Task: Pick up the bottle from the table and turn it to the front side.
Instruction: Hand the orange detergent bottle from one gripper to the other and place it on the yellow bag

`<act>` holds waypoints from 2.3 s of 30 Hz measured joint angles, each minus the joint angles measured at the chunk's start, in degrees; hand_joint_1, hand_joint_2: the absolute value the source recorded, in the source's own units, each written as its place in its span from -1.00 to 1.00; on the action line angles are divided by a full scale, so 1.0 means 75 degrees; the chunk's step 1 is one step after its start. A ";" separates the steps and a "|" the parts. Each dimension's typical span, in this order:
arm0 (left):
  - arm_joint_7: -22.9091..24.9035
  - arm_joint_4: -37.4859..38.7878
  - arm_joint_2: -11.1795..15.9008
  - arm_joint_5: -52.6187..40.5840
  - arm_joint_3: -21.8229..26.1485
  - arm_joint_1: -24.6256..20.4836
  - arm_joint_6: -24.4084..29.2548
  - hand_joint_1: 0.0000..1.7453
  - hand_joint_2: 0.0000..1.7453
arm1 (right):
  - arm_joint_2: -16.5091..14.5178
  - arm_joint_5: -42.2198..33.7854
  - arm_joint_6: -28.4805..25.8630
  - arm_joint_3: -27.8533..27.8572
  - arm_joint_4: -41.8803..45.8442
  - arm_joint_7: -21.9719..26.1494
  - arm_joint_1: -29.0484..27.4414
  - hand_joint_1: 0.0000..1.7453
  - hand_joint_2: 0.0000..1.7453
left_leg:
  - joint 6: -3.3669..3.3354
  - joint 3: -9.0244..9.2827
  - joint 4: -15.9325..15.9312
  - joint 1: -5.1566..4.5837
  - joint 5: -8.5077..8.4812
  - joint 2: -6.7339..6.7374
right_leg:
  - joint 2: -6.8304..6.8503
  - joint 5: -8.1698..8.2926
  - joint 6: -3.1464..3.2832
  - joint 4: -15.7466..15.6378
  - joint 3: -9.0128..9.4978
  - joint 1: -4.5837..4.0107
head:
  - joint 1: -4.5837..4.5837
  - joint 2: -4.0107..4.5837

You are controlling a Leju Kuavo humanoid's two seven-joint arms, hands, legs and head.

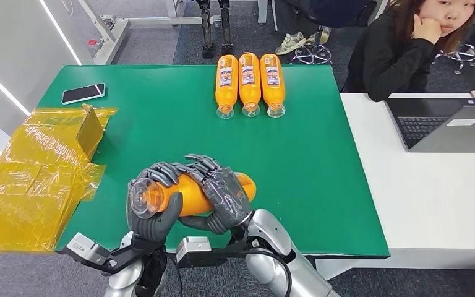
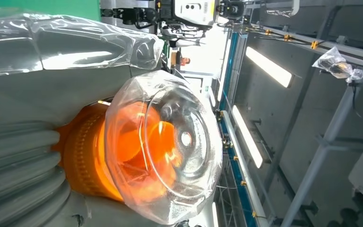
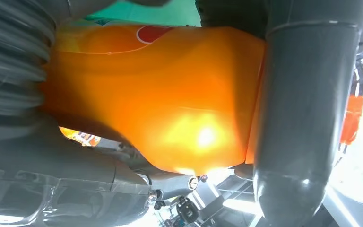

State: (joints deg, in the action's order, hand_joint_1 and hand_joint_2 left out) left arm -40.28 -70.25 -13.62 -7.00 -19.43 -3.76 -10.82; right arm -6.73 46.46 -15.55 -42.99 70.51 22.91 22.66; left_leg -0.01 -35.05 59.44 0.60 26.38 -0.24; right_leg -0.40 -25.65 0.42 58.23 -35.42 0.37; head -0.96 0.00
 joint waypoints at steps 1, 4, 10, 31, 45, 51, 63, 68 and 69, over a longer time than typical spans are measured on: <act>0.0000 0.0000 0.0000 0.0003 0.0004 0.0000 0.0000 0.98 1.00 | 0.0000 -0.0015 -0.0010 0.0000 0.0000 0.0002 0.0000 -1.00 1.00 | 0.0000 0.0000 0.0000 0.0000 0.0000 0.0000 | 0.0000 0.0000 0.0000 0.0000 0.0000 0.0000 | 0.0000 0.0000; 0.0000 0.0000 -0.0001 0.0017 0.0009 0.0000 0.0000 0.97 1.00 | 0.0000 -0.0043 -0.0045 0.0000 0.0000 0.0018 -0.0002 -1.00 1.00 | 0.0000 0.0000 0.0000 0.0000 0.0000 0.0000 | 0.0000 0.0000 0.0000 0.0000 0.0000 0.0000 | -0.0001 0.0000; 0.0000 0.0000 -0.0003 0.0036 0.0011 -0.0001 0.0031 0.94 1.00 | 0.0000 -0.0191 -0.0224 0.0000 -0.0002 0.0097 -0.0025 -1.00 1.00 | 0.0000 0.0000 0.0000 0.0000 0.0000 0.0000 | 0.0000 0.0000 0.0000 -0.0001 0.0000 0.0000 | 0.0001 0.0000; 0.0015 0.0833 0.0039 0.0050 0.0660 -0.0314 0.0846 1.00 1.00 | -0.0003 -0.1508 -0.1818 0.0000 0.0461 0.1072 -0.0291 -1.00 1.00 | 0.0005 0.0001 0.0000 0.0002 -0.0003 0.0002 | -0.0007 -0.0001 0.0002 0.0002 -0.0002 -0.0001 | -0.0001 0.0000; 0.0015 0.1344 0.0275 -0.0440 0.0944 -0.0514 0.2134 1.00 1.00 | 0.0126 -0.2777 -0.2484 0.0011 0.0212 0.1910 -0.0245 -1.00 1.00 | 0.0005 0.0001 0.0000 0.0002 -0.0003 0.0001 | -0.0006 -0.0001 0.0002 0.0002 -0.0004 -0.0001 | 0.0000 0.0000; 0.0015 0.1545 0.0778 -0.2774 0.0706 -0.1072 0.4080 0.99 1.00 | 0.0293 -0.2829 -0.2468 -0.0084 0.0187 0.1770 -0.0226 -1.00 1.00 | 0.0008 0.0002 0.0000 0.0003 -0.0005 0.0001 | -0.0004 0.0001 0.0004 0.0005 -0.0003 -0.0001 | 0.0002 0.0000; 0.0582 0.1486 0.1469 -0.5164 0.0582 -0.1945 0.5028 0.95 1.00 | 0.0396 -0.2644 -0.2268 -0.0125 0.0150 0.1556 -0.0209 -1.00 1.00 | 0.0010 0.0002 0.0000 0.0003 -0.0007 0.0000 | -0.0003 0.0002 0.0006 0.0007 -0.0003 -0.0001 | 0.0001 0.0000; 0.1611 0.1789 0.1772 -0.7192 0.0181 -0.2415 0.5915 0.98 1.00 | 0.0402 -0.2653 -0.2214 -0.0125 0.0110 0.1539 -0.0196 -1.00 1.00 | 0.0013 0.0003 0.0000 0.0002 -0.0010 0.0001 | -0.0005 0.0003 0.0006 0.0007 -0.0003 -0.0001 | -0.0001 0.0000; 0.1891 0.1941 0.1830 -0.7637 0.0087 -0.2493 0.6049 0.98 1.00 | 0.0406 -0.2671 -0.2215 -0.0125 0.0109 0.1540 -0.0198 -1.00 1.00 | 0.0013 0.0003 0.0000 0.0002 -0.0010 0.0001 | -0.0006 0.0003 0.0006 0.0007 -0.0003 -0.0001 | -0.0001 0.0000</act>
State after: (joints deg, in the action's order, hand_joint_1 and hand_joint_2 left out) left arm -26.10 -55.69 0.11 -64.28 -18.77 -22.45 34.55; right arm -3.69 26.42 -32.16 -43.93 71.32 34.46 21.18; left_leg 0.09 -35.03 59.44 0.61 26.30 -0.24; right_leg -0.45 -25.63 0.47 58.28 -35.44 0.36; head -0.96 0.00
